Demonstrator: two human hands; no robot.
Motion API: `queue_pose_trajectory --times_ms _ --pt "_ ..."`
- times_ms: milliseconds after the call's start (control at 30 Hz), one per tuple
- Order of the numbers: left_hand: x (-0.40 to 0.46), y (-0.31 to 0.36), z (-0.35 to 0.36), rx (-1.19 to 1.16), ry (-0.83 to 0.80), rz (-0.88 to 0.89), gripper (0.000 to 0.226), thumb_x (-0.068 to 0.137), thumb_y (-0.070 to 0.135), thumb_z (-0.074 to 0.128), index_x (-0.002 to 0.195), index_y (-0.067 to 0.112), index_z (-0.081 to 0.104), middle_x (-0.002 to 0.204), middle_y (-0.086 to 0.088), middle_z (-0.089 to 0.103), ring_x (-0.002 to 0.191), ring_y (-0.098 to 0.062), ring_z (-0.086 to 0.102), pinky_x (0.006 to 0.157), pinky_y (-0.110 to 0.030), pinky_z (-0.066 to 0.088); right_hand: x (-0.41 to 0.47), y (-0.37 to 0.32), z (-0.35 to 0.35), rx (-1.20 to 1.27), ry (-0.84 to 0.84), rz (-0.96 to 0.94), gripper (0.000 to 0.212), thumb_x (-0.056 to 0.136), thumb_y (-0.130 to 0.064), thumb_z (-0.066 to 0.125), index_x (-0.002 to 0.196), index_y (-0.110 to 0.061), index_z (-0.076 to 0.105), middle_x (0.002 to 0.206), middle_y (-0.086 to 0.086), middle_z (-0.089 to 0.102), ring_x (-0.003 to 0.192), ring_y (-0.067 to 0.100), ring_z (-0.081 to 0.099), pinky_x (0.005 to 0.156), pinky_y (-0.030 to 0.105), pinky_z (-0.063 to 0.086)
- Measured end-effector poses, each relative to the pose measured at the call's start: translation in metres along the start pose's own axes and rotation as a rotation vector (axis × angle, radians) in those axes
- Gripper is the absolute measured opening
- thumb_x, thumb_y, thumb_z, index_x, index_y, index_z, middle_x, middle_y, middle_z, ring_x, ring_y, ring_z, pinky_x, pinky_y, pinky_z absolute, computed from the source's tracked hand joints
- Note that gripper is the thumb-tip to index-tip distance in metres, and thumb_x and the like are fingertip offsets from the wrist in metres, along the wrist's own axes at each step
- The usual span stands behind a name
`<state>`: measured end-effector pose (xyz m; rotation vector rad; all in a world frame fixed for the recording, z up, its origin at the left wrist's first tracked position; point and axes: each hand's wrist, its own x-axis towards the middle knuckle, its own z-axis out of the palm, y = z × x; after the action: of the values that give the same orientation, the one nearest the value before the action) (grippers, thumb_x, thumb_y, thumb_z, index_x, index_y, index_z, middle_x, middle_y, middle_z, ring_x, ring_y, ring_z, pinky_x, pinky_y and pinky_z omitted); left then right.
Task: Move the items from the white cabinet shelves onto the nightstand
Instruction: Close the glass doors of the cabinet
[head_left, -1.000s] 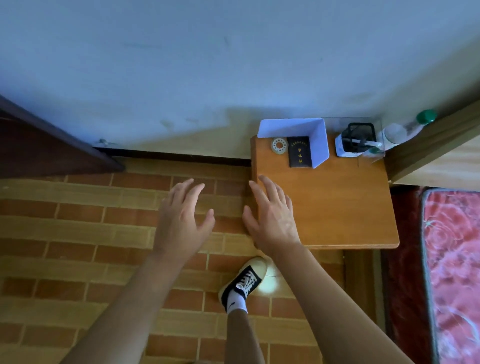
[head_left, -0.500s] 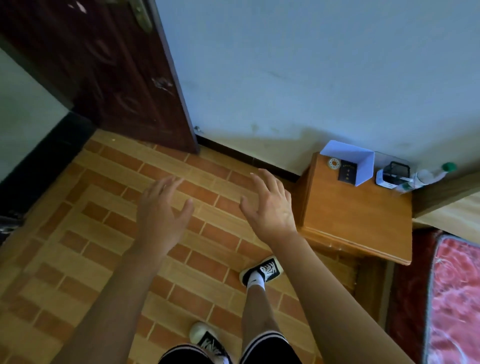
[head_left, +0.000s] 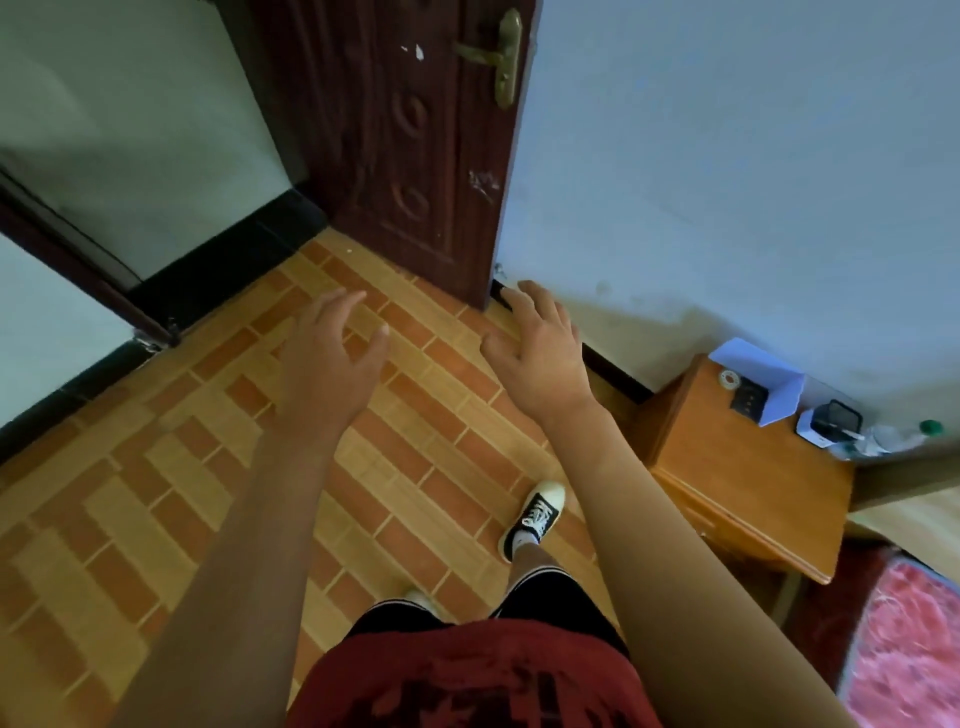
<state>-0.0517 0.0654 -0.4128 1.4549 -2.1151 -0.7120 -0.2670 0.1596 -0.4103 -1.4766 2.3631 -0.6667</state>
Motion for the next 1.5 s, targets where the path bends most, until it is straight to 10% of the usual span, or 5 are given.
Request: queue_pose_trajectory --times_ms 667,1500 --pt "-0.091 -0.087 -0.18 0.116 0.622 -0.631 0.054 0.096 0.048 0.058 0.145 0.027 0.056 0.154 -0.003 0.05 0.143 -0.025 0.044 0.119 -0.05 0.038 0.062 -0.266 0.079 0.042 -0.473 -0.727 0.064 0.104 -0.048 0.051 0.162 -0.029 0.032 0.171 -0.004 0.022 0.159 0.021 0.019 0.128 0.048 0.023" --pt "-0.381 -0.016 -0.218 0.283 1.326 -1.201 0.049 0.098 0.038 0.064 0.144 0.022 0.058 0.152 -0.003 0.052 0.143 -0.025 0.043 0.119 -0.044 0.036 -0.186 -0.406 0.089 0.19 -0.78 -1.609 0.062 0.103 -0.05 0.051 0.159 -0.025 0.039 0.168 -0.001 0.032 0.156 0.019 0.025 0.127 0.05 0.026"
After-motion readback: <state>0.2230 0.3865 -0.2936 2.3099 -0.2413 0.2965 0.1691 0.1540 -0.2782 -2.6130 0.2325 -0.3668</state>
